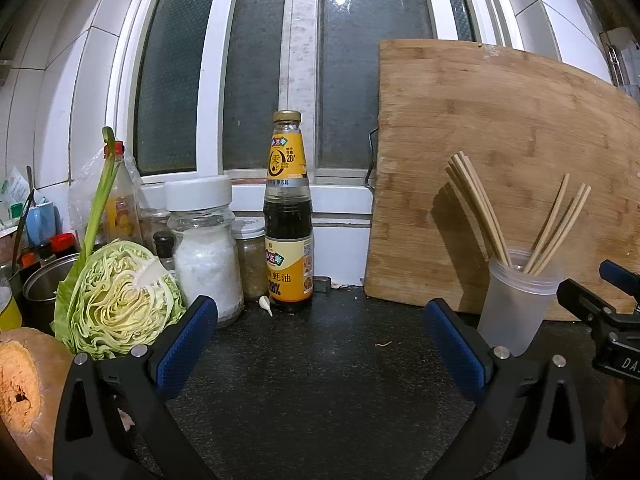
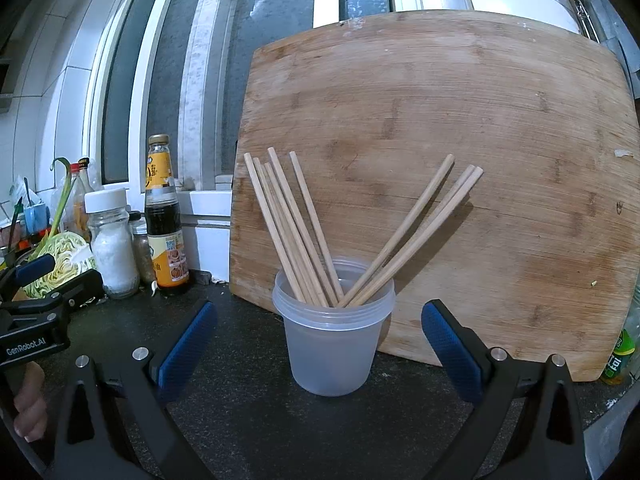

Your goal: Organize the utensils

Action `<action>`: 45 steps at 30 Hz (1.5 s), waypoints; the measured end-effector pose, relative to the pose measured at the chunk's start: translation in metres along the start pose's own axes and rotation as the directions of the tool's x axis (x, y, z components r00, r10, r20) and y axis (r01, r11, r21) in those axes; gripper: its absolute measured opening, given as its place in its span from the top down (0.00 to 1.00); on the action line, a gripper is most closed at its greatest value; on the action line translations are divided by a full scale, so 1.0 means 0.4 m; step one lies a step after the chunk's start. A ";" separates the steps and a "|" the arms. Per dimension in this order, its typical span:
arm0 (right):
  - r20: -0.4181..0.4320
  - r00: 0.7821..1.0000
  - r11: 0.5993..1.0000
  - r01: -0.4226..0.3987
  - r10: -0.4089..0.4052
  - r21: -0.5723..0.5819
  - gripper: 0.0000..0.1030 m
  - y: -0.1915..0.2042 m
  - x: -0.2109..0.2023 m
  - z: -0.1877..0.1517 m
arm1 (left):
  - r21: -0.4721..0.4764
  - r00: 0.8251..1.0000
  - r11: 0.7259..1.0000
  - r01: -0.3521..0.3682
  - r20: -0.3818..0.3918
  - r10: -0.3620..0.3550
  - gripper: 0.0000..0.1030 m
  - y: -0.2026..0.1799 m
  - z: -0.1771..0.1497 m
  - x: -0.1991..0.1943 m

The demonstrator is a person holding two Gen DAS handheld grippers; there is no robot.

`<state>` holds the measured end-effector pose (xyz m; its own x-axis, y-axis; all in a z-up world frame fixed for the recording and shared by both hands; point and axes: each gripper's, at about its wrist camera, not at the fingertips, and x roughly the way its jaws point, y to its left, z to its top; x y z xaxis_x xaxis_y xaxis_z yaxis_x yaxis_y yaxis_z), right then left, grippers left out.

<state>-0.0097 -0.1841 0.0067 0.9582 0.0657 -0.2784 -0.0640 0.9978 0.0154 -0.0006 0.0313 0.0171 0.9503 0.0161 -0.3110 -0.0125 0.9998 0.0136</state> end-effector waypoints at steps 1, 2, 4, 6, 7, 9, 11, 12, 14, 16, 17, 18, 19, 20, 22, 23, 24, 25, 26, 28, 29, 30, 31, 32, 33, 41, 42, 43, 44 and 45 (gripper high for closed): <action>0.000 1.000 1.000 0.000 0.000 0.000 0.00 -0.001 -0.001 0.000 | 0.000 1.000 1.000 0.001 0.000 -0.001 0.00 0.000 0.000 0.001; 0.001 1.000 1.000 0.000 0.000 0.000 0.00 -0.001 -0.002 -0.001 | 0.001 1.000 1.000 0.001 0.001 -0.001 0.00 -0.001 0.000 -0.001; 0.000 1.000 1.000 -0.001 0.001 0.000 0.00 0.000 -0.001 0.000 | 0.001 1.000 1.000 0.005 0.003 -0.005 0.00 0.000 0.000 0.000; 0.000 1.000 1.000 0.000 0.000 -0.001 0.00 0.000 -0.001 0.000 | 0.002 1.000 1.000 0.007 0.000 -0.007 0.00 -0.001 0.000 0.001; -0.001 1.000 1.000 0.000 0.000 -0.001 0.00 0.000 -0.002 0.000 | 0.002 1.000 1.000 0.007 0.000 -0.007 0.00 0.000 0.000 0.002; 0.000 1.000 1.000 0.000 0.000 0.000 0.00 0.001 -0.001 0.000 | 0.003 1.000 1.000 0.008 -0.001 -0.008 0.00 0.001 0.001 0.003; 0.001 1.000 1.000 -0.002 0.002 0.000 0.00 0.000 -0.001 0.000 | 0.001 1.000 1.000 0.001 -0.009 -0.001 0.00 0.002 0.000 0.005; 0.001 1.000 1.000 -0.003 0.003 0.000 0.00 0.001 -0.002 0.000 | -0.002 1.000 1.000 -0.007 -0.006 0.007 0.00 0.004 0.001 0.004; 0.001 1.000 1.000 -0.002 0.002 0.000 0.00 0.002 -0.003 -0.001 | -0.001 1.000 1.000 -0.007 -0.007 0.007 0.00 0.005 0.001 0.005; 0.002 1.000 1.000 -0.001 0.001 0.001 0.00 0.001 -0.003 -0.001 | -0.001 1.000 1.000 -0.006 -0.008 0.006 0.00 0.006 0.001 0.005; 0.001 1.000 1.000 -0.002 0.002 0.000 0.00 0.001 -0.001 -0.001 | -0.001 1.000 1.000 -0.005 -0.008 0.005 0.00 0.005 0.001 0.007; 0.001 1.000 1.000 -0.003 0.003 -0.001 0.00 0.002 0.000 -0.001 | -0.001 1.000 1.000 -0.005 -0.007 0.005 0.00 0.005 0.001 0.005; 0.000 1.000 1.000 -0.003 0.003 -0.002 0.00 0.002 -0.001 -0.001 | -0.001 1.000 1.000 -0.005 -0.007 0.005 0.00 0.005 0.001 0.004; 0.001 1.000 1.000 -0.003 0.003 -0.001 0.00 0.001 -0.001 -0.001 | -0.001 1.000 1.000 -0.005 -0.007 0.005 0.00 0.006 0.001 0.005; 0.001 1.000 1.000 -0.003 0.003 -0.001 0.00 0.002 -0.001 -0.001 | -0.001 1.000 1.000 -0.005 -0.008 0.005 0.00 0.005 0.001 0.005; 0.001 1.000 1.000 -0.003 0.003 -0.001 0.00 0.001 -0.001 -0.001 | -0.001 1.000 1.000 -0.006 -0.007 0.006 0.00 0.005 0.001 0.005; 0.001 1.000 1.000 -0.003 0.003 -0.001 0.00 0.001 -0.001 -0.001 | -0.001 1.000 1.000 -0.006 -0.008 0.006 0.00 0.005 0.001 0.005; 0.001 1.000 1.000 -0.003 0.003 -0.001 0.00 0.001 -0.001 -0.001 | -0.002 1.000 1.000 -0.006 -0.008 0.006 0.00 0.006 0.001 0.005; 0.001 1.000 1.000 -0.003 0.003 -0.001 0.00 0.001 -0.001 -0.001 | -0.001 1.000 1.000 -0.004 -0.008 0.004 0.00 0.006 0.001 0.005; 0.001 1.000 1.000 -0.003 0.003 -0.001 0.00 0.001 -0.001 -0.002 | -0.001 1.000 1.000 -0.004 -0.007 0.004 0.00 0.007 0.001 0.005; 0.001 1.000 1.000 -0.003 0.003 -0.001 0.00 0.001 -0.001 -0.001 | -0.001 1.000 1.000 -0.004 -0.007 0.004 0.00 0.007 0.001 0.005; 0.001 1.000 1.000 -0.003 0.003 -0.001 0.00 0.001 -0.001 -0.001 | -0.001 1.000 1.000 -0.005 -0.007 0.005 0.00 0.007 0.001 0.005; 0.000 1.000 1.000 -0.003 0.003 -0.002 0.00 0.001 -0.001 -0.002 | -0.001 1.000 1.000 -0.005 -0.008 0.005 0.00 0.007 0.001 0.005; 0.001 1.000 1.000 -0.003 0.003 -0.001 0.00 0.001 -0.001 -0.001 | -0.001 1.000 1.000 -0.005 -0.007 0.005 0.00 0.008 0.001 0.005; 0.001 1.000 1.000 -0.003 0.003 -0.001 0.00 0.001 -0.001 -0.001 | -0.002 1.000 1.000 -0.007 -0.007 0.007 0.00 0.009 0.001 0.005; 0.001 1.000 1.000 -0.005 0.005 -0.002 0.00 0.002 -0.002 -0.002 | -0.006 1.000 1.000 -0.019 -0.006 0.019 0.00 0.012 0.000 0.004; 0.001 1.000 1.000 -0.005 0.005 -0.002 0.00 0.002 -0.001 -0.002 | -0.008 1.000 1.000 -0.022 -0.007 0.022 0.00 0.013 0.000 0.004; 0.000 1.000 1.000 -0.005 0.005 -0.003 0.00 0.003 0.000 -0.002 | -0.008 1.000 1.000 -0.022 -0.007 0.022 0.00 0.013 0.000 0.005; -0.001 1.000 1.000 -0.005 0.005 -0.005 0.00 0.003 0.000 -0.002 | -0.008 1.000 1.000 -0.022 -0.007 0.022 0.00 0.012 0.000 0.005; -0.001 1.000 1.000 -0.004 0.004 -0.004 0.00 0.003 -0.001 -0.002 | -0.006 1.000 1.000 -0.022 -0.007 0.022 0.00 0.013 0.000 0.005</action>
<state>-0.0104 -0.1831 0.0061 0.9577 0.0700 -0.2791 -0.0693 0.9975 0.0126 0.0011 0.0365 0.0167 0.9477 0.0382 -0.3169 -0.0354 0.9993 0.0146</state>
